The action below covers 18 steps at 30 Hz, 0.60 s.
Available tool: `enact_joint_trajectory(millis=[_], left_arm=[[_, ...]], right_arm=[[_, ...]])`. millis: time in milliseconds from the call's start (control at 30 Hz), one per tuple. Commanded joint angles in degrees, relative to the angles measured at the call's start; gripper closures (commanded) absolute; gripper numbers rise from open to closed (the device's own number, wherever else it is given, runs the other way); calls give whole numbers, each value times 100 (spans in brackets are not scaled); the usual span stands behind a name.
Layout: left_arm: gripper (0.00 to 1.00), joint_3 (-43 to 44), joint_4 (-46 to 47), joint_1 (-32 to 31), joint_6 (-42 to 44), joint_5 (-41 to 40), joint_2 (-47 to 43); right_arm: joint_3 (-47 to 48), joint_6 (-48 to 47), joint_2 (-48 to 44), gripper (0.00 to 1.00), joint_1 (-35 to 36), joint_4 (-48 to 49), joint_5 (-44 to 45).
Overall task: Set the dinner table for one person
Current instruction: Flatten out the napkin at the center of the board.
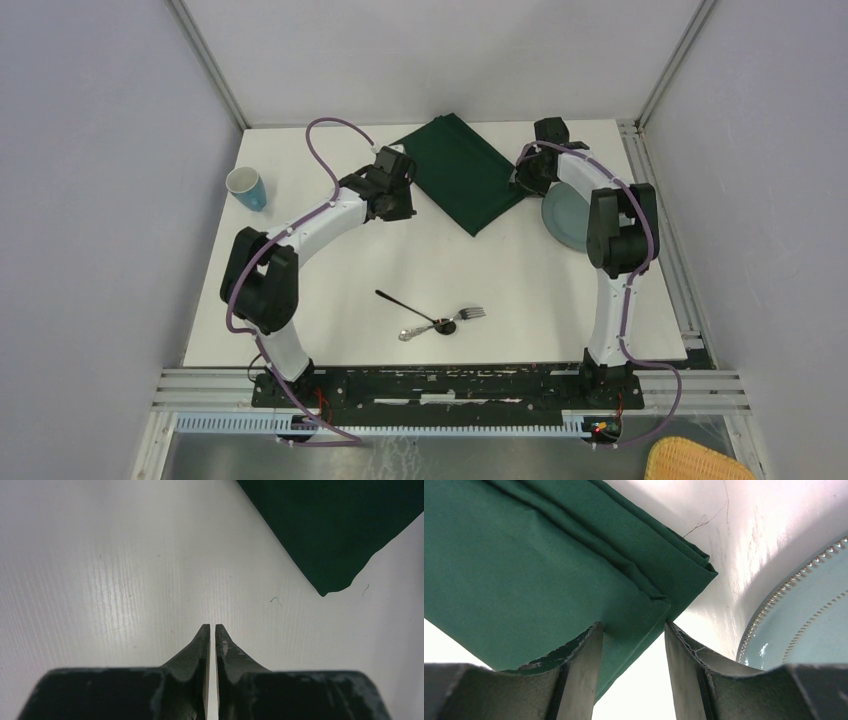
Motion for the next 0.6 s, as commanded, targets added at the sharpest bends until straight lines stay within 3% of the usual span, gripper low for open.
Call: enact_joint_trajectory(millis=[0, 567], left_arm=[[86, 205, 12, 35, 243, 4, -57], [87, 74, -1, 33, 179, -41, -117]], right_arm=[[230, -32, 93, 45, -54, 258, 57], [430, 20, -9, 47, -37, 425, -192]])
